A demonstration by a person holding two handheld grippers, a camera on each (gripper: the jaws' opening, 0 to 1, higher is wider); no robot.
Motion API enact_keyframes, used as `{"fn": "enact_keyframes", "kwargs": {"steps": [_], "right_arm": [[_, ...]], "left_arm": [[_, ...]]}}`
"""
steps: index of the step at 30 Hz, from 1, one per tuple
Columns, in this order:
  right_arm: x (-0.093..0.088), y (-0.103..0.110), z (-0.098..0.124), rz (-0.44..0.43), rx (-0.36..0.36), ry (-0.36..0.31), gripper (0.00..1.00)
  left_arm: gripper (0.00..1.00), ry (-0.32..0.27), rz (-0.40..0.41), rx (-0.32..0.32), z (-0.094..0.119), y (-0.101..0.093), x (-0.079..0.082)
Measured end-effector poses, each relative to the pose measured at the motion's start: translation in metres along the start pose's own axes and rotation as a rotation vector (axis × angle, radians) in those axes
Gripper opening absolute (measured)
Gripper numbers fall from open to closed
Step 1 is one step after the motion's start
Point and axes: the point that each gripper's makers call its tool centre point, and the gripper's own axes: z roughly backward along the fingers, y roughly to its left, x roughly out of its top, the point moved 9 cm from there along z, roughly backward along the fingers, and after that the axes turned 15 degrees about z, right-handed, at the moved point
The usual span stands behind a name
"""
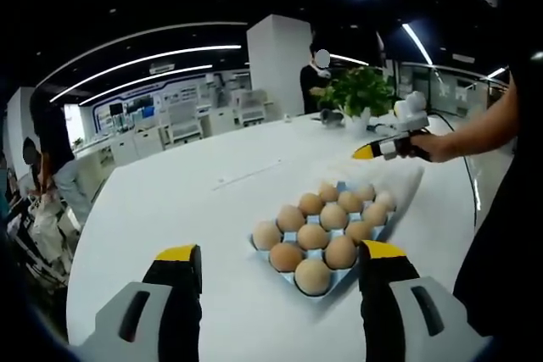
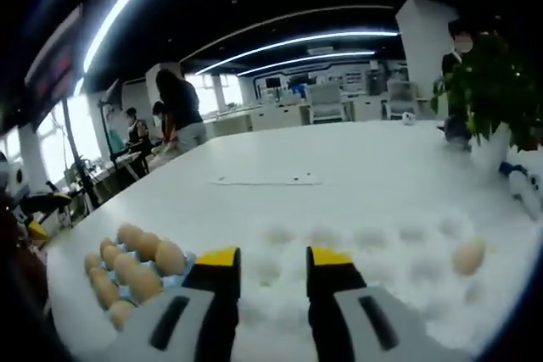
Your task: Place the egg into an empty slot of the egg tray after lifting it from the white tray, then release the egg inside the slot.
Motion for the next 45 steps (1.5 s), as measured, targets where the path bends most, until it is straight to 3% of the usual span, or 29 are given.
{"fn": "enact_keyframes", "kwargs": {"steps": [11, 18, 26, 32, 36, 39, 42, 45], "right_arm": [[-0.009, -0.045, 0.024, -0.017, -0.192, 0.015, 0.31], [-0.017, -0.079, 0.039, -0.046, -0.360, 0.021, 0.31], [-0.026, -0.103, 0.042, -0.042, -0.464, 0.044, 0.31], [-0.035, -0.118, 0.029, -0.034, -0.470, 0.084, 0.33], [-0.039, -0.117, 0.021, 0.075, -0.434, 0.139, 0.36], [-0.043, -0.120, 0.020, 0.104, -0.465, 0.162, 0.30], [-0.045, -0.122, 0.023, 0.045, -0.464, 0.139, 0.26], [-0.044, -0.121, 0.022, 0.078, -0.461, 0.142, 0.26]], "left_arm": [[0.76, -0.010, -0.002, 0.010, 0.000, 0.001, 0.002], [0.76, -0.007, -0.001, 0.014, -0.001, 0.002, 0.001], [0.76, 0.002, 0.003, 0.015, -0.002, 0.001, 0.000], [0.75, 0.015, 0.005, 0.019, -0.001, 0.001, -0.001], [0.76, 0.012, 0.012, 0.024, 0.000, 0.001, -0.002], [0.75, 0.015, 0.010, 0.029, 0.000, 0.002, -0.002], [0.75, 0.012, 0.013, 0.029, 0.000, 0.003, -0.002], [0.75, 0.016, 0.012, 0.029, 0.000, 0.003, -0.002]]}}
